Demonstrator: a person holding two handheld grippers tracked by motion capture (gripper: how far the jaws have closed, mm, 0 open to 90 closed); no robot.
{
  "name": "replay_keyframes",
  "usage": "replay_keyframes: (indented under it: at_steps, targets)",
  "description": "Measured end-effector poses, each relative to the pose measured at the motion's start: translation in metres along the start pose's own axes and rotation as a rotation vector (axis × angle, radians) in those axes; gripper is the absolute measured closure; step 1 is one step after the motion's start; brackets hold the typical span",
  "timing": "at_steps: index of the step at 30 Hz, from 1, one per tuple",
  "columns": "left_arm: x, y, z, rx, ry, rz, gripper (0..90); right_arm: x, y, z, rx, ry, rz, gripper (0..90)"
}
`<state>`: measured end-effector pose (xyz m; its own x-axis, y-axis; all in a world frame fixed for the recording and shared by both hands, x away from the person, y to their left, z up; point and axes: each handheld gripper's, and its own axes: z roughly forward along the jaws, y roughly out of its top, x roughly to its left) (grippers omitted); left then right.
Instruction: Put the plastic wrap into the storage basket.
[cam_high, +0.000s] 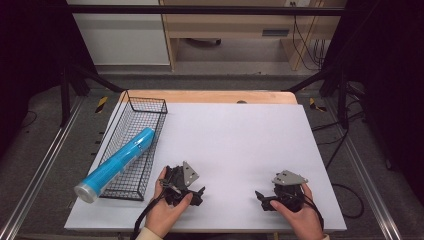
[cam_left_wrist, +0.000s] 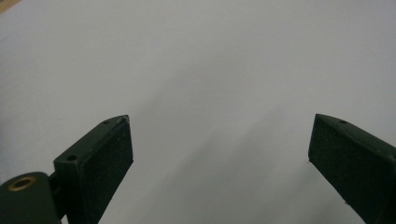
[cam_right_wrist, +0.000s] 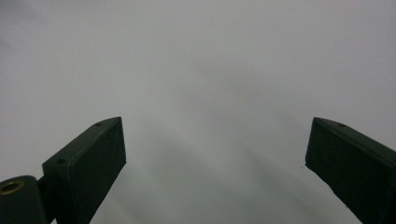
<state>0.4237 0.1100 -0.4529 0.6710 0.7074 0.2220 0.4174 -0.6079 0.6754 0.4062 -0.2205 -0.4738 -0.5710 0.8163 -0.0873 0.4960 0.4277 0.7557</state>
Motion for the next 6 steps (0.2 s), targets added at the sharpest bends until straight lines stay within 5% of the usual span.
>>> replay_keyframes:
  at_steps: [6]
  targets:
    - [0.0036, -0.0025, -0.0026, -0.009, -0.014, 0.014, 6.4, -0.0003, 0.0004, 0.0004, -0.001, -0.006, -0.01, 5.7]
